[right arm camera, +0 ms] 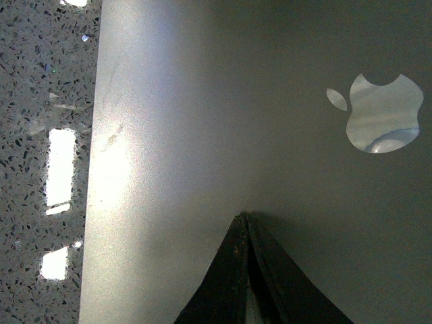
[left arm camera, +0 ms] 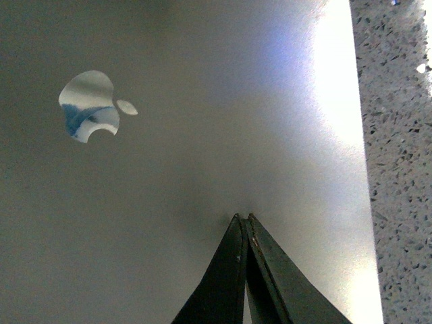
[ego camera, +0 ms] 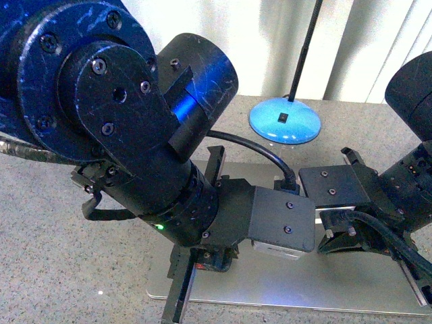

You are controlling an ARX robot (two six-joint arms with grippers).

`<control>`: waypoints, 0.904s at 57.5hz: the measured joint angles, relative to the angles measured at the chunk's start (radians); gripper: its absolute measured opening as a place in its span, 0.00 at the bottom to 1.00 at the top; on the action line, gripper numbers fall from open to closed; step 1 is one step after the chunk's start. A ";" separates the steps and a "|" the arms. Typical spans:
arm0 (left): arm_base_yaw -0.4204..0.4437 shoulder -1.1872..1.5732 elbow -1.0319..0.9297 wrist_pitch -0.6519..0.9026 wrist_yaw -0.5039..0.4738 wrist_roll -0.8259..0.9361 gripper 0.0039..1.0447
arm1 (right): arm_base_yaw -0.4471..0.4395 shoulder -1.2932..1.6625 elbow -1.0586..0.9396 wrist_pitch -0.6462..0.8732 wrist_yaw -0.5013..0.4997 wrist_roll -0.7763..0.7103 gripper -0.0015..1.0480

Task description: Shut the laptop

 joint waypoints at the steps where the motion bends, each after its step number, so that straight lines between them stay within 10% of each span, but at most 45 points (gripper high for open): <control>1: -0.001 0.001 -0.001 0.002 0.003 0.000 0.03 | 0.000 0.000 -0.001 0.001 0.000 0.000 0.03; 52: 0.014 -0.074 -0.005 0.051 0.005 -0.018 0.03 | -0.007 -0.080 -0.005 0.064 -0.068 0.062 0.03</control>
